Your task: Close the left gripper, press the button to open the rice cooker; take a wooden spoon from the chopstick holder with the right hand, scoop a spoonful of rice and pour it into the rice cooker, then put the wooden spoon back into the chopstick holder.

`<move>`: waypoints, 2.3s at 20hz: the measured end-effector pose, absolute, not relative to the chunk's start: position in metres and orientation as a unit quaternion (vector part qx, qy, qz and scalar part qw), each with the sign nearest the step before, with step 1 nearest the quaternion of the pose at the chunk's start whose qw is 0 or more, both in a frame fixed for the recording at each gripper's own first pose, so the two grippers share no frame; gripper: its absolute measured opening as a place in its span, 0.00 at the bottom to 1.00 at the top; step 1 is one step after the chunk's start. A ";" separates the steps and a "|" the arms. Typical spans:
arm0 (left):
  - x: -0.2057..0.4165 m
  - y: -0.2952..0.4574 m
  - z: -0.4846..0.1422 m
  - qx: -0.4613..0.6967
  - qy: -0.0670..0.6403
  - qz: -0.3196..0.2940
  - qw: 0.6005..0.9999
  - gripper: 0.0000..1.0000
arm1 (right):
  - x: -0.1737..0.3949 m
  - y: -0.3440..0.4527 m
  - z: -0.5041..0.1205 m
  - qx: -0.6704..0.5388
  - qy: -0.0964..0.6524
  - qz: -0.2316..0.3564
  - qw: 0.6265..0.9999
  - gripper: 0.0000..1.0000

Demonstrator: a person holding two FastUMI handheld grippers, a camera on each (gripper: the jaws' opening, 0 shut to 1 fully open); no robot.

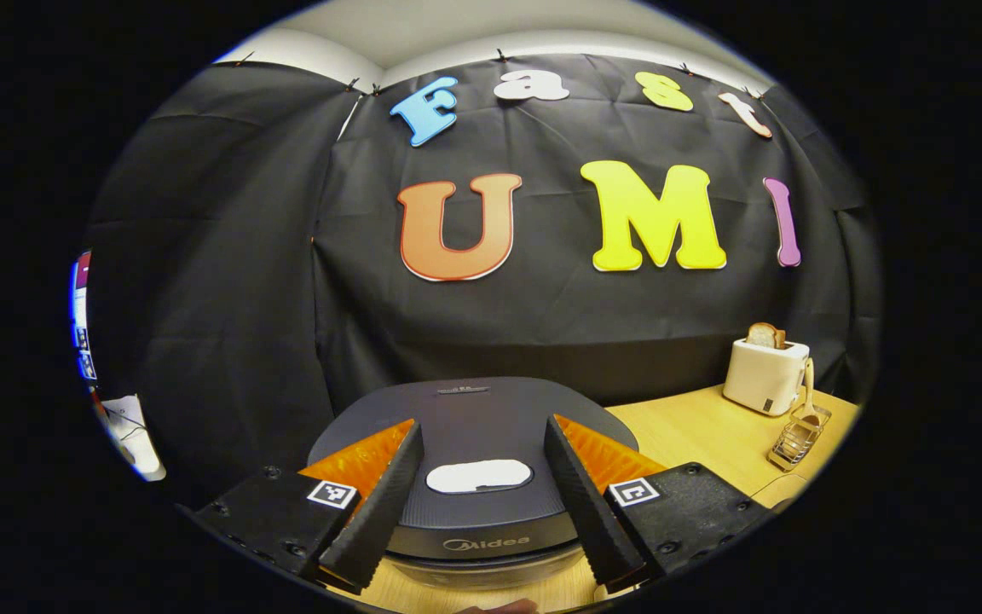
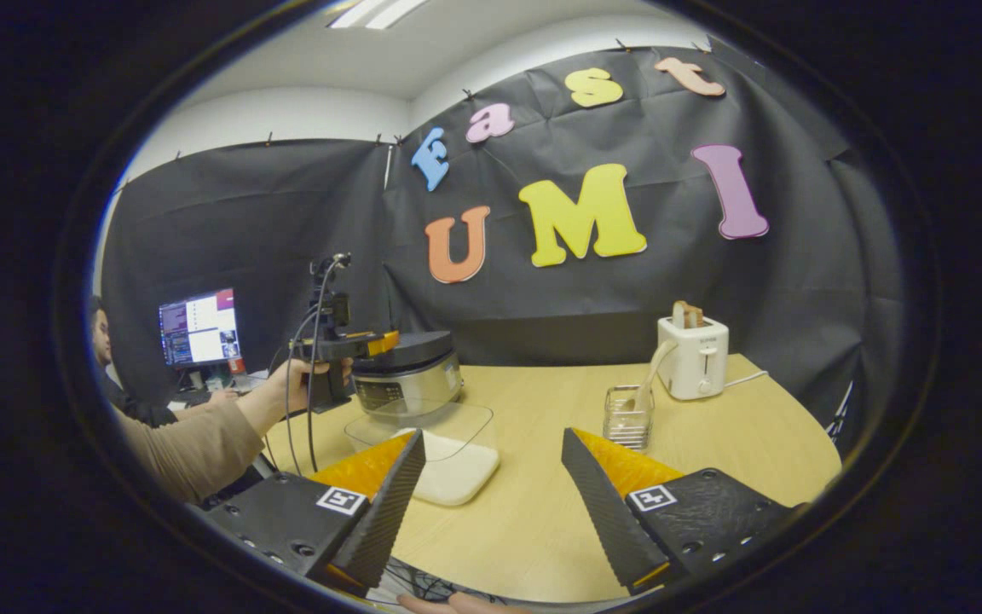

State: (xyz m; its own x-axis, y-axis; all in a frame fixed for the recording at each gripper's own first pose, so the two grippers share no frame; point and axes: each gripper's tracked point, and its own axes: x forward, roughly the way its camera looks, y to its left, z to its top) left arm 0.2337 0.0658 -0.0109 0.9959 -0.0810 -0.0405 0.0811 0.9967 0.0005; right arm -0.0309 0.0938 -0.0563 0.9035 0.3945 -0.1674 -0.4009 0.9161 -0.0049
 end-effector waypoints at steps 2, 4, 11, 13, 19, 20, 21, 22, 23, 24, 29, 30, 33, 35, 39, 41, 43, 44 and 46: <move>0.228 0.067 -0.010 0.009 0.027 -0.030 0.999 0.92 | -0.040 0.092 -0.050 -0.021 0.072 0.200 0.977 0.92; 0.224 0.067 -0.011 0.006 0.041 -0.029 0.999 0.91 | -0.045 0.091 -0.045 -0.023 0.065 0.198 0.978 0.92; 0.206 0.068 -0.013 0.000 0.091 -0.003 0.996 0.92 | -0.055 0.094 -0.047 -0.021 0.065 0.204 0.977 0.92; 0.201 0.068 -0.015 -0.006 0.104 0.000 0.995 0.91 | -0.057 0.092 -0.046 -0.020 0.065 0.203 0.977 0.92; 0.192 0.064 -0.025 -0.013 0.143 0.007 0.990 0.84 | -0.061 0.092 -0.046 -0.017 0.064 0.203 0.977 0.92; 0.191 0.063 -0.026 -0.012 0.144 0.009 0.990 0.84 | -0.062 0.092 -0.047 -0.018 0.064 0.203 0.977 0.96; 0.190 0.062 -0.026 -0.011 0.138 0.012 0.990 0.84 | -0.061 0.094 -0.046 -0.019 0.065 0.203 0.977 0.92; 0.191 0.063 -0.024 -0.010 0.130 0.013 0.991 0.84 | -0.061 0.095 -0.048 -0.019 0.065 0.204 0.977 0.92; 0.191 0.063 -0.022 -0.005 0.123 0.010 0.992 0.84 | -0.062 0.096 -0.047 -0.017 0.065 0.204 0.977 0.92; 0.188 0.061 -0.023 -0.003 0.122 0.008 0.993 0.83 | -0.063 0.097 -0.047 -0.016 0.066 0.203 0.977 0.96; 0.163 0.058 -0.013 -0.024 0.117 0.000 0.993 0.82 | -0.057 0.098 -0.029 -0.029 0.042 0.177 0.983 0.95; 0.157 0.059 -0.003 -0.022 0.100 0.004 0.995 0.83 | -0.055 0.098 -0.024 -0.034 0.034 0.171 0.984 0.95; 0.124 0.059 0.025 -0.023 0.055 0.013 0.998 0.82 | -0.053 0.097 -0.004 -0.054 0.005 0.142 0.988 0.91; 0.104 0.046 0.029 -0.036 0.047 0.000 0.998 0.82 | -0.056 0.095 0.009 -0.055 -0.015 0.126 0.990 0.95; 0.064 0.030 0.037 -0.048 0.025 -0.015 0.998 0.82 | -0.054 0.085 0.025 -0.039 -0.027 0.095 0.994 0.96; 0.042 0.011 0.038 -0.062 0.018 -0.035 0.997 0.83 | -0.051 0.076 0.026 -0.022 -0.024 0.082 0.996 0.96; 0.024 0.000 0.041 -0.058 0.008 -0.044 0.997 0.82 | -0.044 0.059 0.018 -0.012 -0.014 0.060 0.998 0.95; 0.014 -0.004 0.042 -0.056 0.000 -0.044 0.997 0.82 | -0.039 0.046 0.016 -0.011 -0.012 0.038 0.999 0.95; -0.004 -0.018 0.036 -0.056 0.011 -0.051 0.997 0.82 | -0.032 0.030 0.011 -0.005 -0.007 0.012 1.000 0.92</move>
State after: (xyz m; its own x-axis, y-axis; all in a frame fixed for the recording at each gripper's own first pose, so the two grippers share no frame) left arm -0.0037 -0.0183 0.0365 0.9946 -0.1028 -0.0169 0.1003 0.9886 -0.1119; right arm -0.0321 0.0298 0.0114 0.9996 0.0238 0.0141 -0.0237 0.9997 -0.0104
